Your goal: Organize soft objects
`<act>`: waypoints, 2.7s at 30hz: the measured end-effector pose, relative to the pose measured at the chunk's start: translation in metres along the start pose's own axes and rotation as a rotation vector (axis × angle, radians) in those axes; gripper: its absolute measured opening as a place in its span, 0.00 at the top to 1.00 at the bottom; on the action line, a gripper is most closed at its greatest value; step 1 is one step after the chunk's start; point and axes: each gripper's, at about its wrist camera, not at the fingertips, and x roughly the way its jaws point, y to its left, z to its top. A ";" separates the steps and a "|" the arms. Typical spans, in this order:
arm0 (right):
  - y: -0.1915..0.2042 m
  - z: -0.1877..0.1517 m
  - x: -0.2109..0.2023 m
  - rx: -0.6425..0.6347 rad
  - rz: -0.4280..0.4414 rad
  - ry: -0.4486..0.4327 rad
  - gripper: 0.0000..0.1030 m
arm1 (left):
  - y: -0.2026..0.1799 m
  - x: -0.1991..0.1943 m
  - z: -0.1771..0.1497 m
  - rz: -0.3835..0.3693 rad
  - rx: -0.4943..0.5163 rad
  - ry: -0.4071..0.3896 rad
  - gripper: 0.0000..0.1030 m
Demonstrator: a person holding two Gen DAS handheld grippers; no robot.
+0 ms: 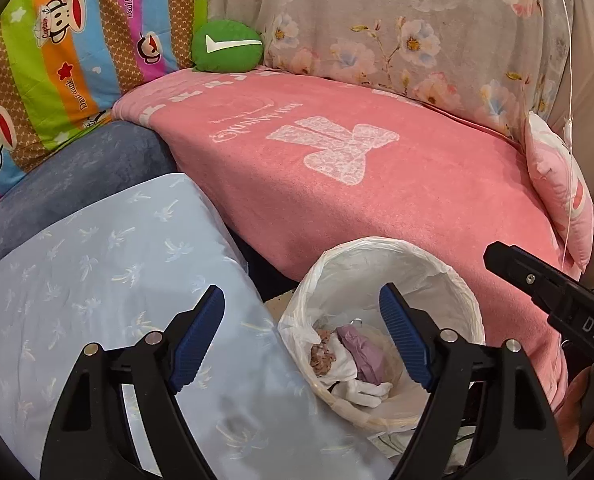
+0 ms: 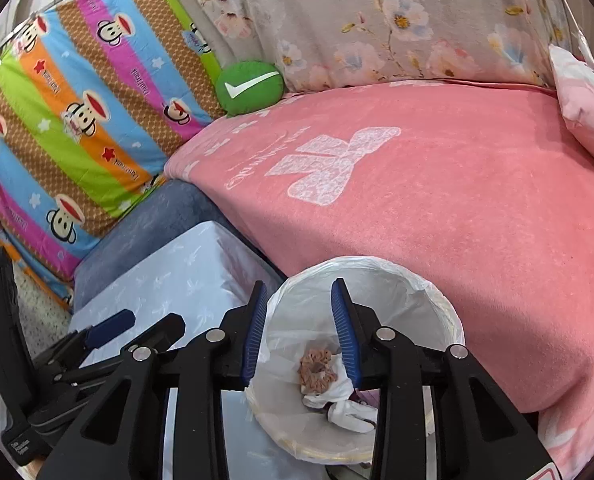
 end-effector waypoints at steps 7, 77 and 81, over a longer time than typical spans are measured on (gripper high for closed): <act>0.010 -0.017 -0.005 -0.072 -0.022 0.036 0.54 | 0.002 -0.011 -0.011 0.042 0.023 -0.020 0.15; 0.011 -0.091 -0.028 -0.194 -0.197 0.097 0.06 | 0.001 -0.012 -0.075 0.178 -0.064 0.115 0.07; 0.009 -0.090 -0.028 -0.192 -0.198 0.097 0.06 | -0.002 -0.013 -0.075 0.182 -0.055 0.114 0.07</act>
